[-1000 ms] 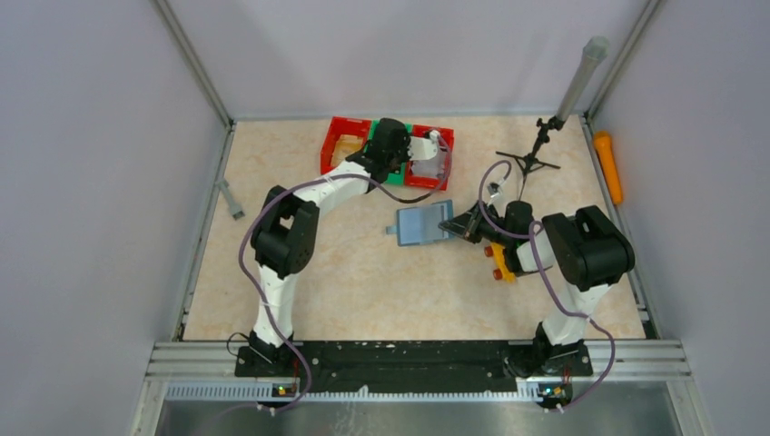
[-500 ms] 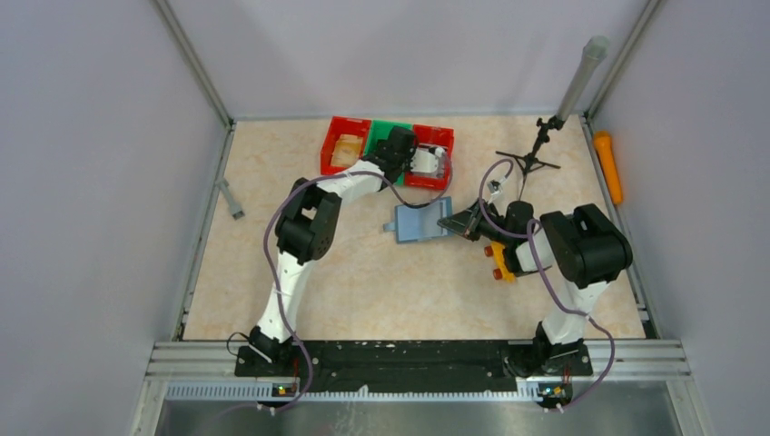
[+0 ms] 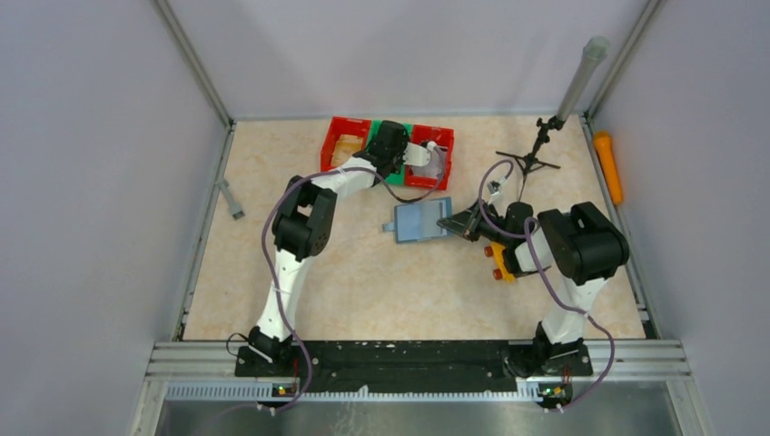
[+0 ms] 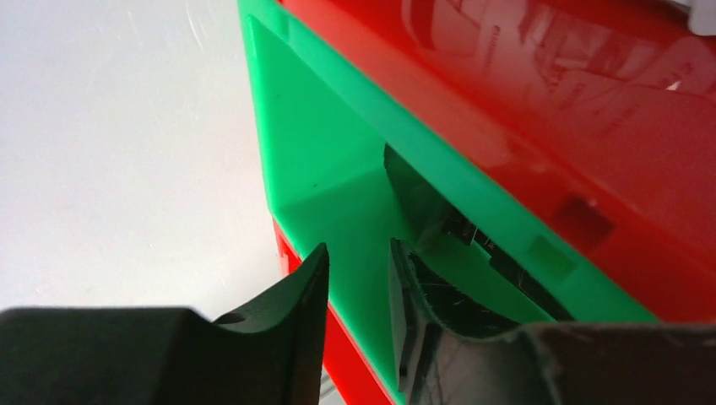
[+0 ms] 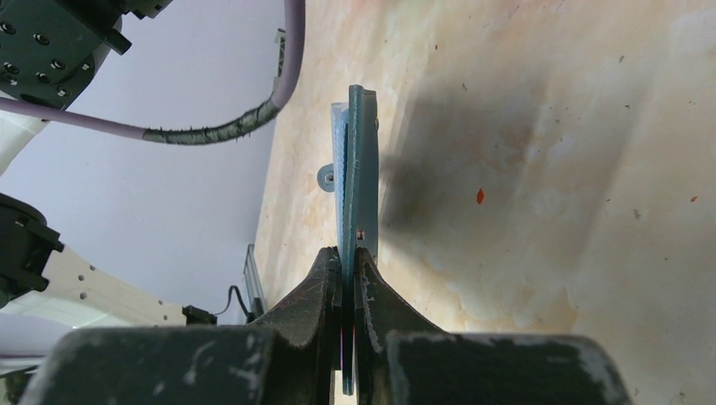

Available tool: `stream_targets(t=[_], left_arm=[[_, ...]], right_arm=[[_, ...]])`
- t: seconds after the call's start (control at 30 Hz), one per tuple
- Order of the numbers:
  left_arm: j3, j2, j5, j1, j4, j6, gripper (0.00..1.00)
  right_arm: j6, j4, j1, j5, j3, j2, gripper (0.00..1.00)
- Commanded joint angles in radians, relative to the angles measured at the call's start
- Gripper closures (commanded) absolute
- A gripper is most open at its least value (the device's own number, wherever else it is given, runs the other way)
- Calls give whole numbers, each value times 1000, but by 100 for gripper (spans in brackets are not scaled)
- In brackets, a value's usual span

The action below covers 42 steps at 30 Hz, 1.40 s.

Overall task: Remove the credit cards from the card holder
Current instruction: Place the credit card in the storage box, then remove the credit card from the card holder.

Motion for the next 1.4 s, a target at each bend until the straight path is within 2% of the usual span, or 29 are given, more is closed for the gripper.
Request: stream_targets(t=[0.0, 0.17, 0.4, 0.53, 0.6, 0.67, 0.77, 0.9, 1.0, 1.07, 1.13, 1.27, 1.37], left_arm=[[-20, -20, 24, -2, 37, 0, 60], [-86, -88, 10, -10, 31, -30, 52], [-211, -233, -35, -36, 36, -130, 47], [-292, -345, -77, -65, 31, -235, 38], [-333, -409, -115, -88, 25, -276, 27], [-378, -463, -168, -117, 55, -343, 22], [-442, -551, -227, -155, 101, -516, 2], [-528, -678, -357, -187, 151, -854, 1], [-566, -785, -477, -184, 20, -1277, 1], [-613, -859, -346, -169, -75, -1478, 1], [-748, -927, -184, -166, -38, -1563, 1], [-978, -1010, -16, -163, 144, -1598, 1], [-1065, -1020, 57, -157, 214, -1585, 1]], right_arm=[[4, 65, 4, -14, -1, 8, 100], [-20, 23, 6, -6, 11, 10, 100], [-33, 28, 6, -4, 11, 4, 100], [-42, 29, 5, -7, 11, -2, 100], [-45, 29, 5, -4, 9, -4, 100], [-43, 29, 6, -5, 9, -4, 100], [-39, 54, 6, -12, 4, -6, 100], [-24, 95, 11, -23, 1, -1, 100], [-14, 135, 16, -33, -3, -1, 100], [-7, 156, 16, -39, -3, -3, 100], [-1, 172, 18, -47, -3, -3, 100], [47, 247, 19, -85, 3, 7, 100], [75, 302, 20, -102, 5, 19, 100]])
